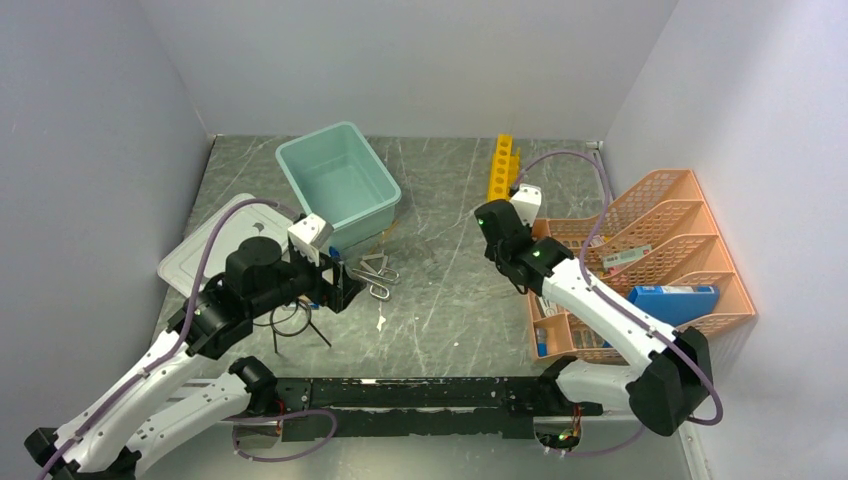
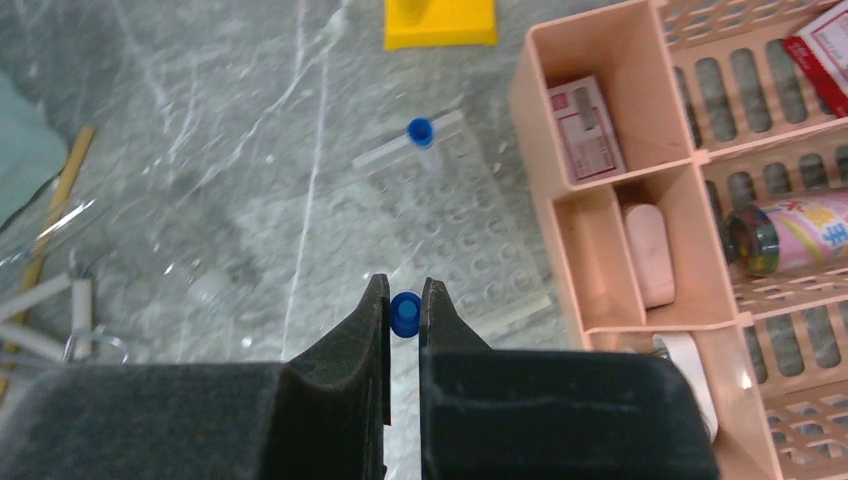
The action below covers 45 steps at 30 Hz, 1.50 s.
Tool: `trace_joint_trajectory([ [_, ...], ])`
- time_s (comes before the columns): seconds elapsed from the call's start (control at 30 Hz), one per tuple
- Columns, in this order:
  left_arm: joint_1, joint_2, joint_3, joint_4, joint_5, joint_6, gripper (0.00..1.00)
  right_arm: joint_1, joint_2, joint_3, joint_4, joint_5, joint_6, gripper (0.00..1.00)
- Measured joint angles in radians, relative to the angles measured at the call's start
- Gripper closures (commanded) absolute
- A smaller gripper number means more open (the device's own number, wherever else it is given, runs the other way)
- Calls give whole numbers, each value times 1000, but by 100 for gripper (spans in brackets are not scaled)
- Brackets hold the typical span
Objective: Organize the chemistry lab equipment
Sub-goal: Insert the test tube into the slot of the test tube rack.
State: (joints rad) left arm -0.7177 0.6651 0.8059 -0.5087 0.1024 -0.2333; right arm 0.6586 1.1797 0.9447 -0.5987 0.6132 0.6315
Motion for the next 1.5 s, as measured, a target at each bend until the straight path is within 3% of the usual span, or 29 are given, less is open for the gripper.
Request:
trace_joint_trajectory([
  [0.6, 0, -32, -20, -1, -69, -3, 11, -228, 159, -23, 160, -41, 11, 100],
  [1.5, 0, -30, -24, -2, -81, -3, 11, -261, 212, -47, 225, -48, 27, 100],
])
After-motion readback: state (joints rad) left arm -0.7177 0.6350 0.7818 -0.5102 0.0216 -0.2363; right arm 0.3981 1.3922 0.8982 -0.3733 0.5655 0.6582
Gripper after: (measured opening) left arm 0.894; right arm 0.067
